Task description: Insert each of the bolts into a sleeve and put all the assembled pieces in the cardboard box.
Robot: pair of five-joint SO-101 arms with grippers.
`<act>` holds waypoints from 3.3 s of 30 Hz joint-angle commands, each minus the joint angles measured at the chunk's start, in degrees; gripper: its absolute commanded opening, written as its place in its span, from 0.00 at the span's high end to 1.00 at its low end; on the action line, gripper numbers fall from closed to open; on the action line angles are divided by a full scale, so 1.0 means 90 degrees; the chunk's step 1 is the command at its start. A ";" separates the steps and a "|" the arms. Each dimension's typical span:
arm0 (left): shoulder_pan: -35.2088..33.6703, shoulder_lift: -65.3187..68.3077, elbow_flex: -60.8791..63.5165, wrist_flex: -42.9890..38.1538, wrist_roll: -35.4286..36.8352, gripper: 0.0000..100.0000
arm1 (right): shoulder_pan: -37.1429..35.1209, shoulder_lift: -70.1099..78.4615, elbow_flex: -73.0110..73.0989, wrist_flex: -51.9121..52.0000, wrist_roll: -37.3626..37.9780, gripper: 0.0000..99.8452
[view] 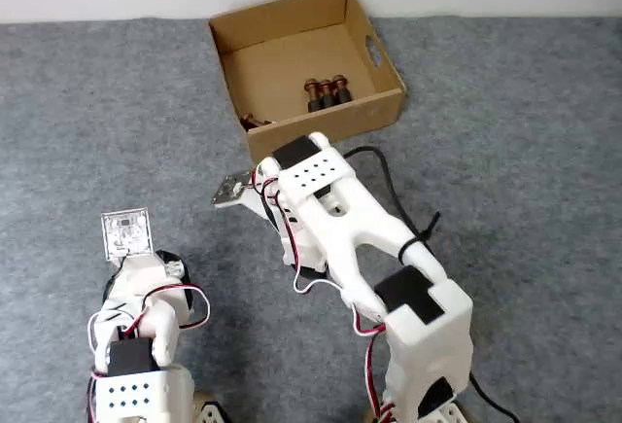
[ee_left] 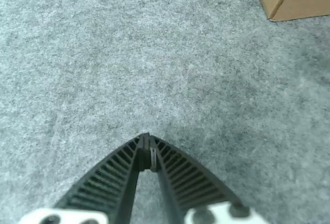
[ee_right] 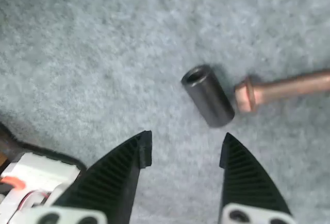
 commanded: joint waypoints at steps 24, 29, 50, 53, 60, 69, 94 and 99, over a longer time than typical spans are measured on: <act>0.0000 -0.0039 -0.0024 -0.0195 0.0059 1.00 | -0.0054 0.1490 -0.0029 -0.0943 0.0029 0.98; 0.0000 -0.0039 -0.0024 -0.0195 0.0059 1.00 | -0.0044 0.1431 -0.0049 -0.0874 0.0020 0.99; 0.0567 -0.0039 -0.0024 -0.0176 0.0059 1.00 | 0.1578 -0.1998 -0.0020 0.0767 -0.2188 0.99; 0.0821 -0.0039 -0.0024 -0.0176 0.0059 1.00 | 0.1705 -0.2906 0.0537 0.0777 -0.2882 0.99; 0.1270 -0.0049 -0.0132 -0.0205 0.0020 0.99 | 0.2183 -0.5436 0.2579 0.0767 -0.4737 0.99; 0.1377 0.0078 -0.1998 0.0615 0.0059 0.99 | 0.3648 -0.8708 0.4093 0.0005 -0.4777 0.99; 0.3516 0.6769 -0.6383 0.0733 0.0576 0.99 | 0.5436 -1.3143 0.7092 -0.0855 -0.4796 0.99; 0.3526 0.8293 -0.7604 0.1182 0.1074 0.89 | 0.5436 -1.3143 0.7101 -0.0855 -0.4796 0.99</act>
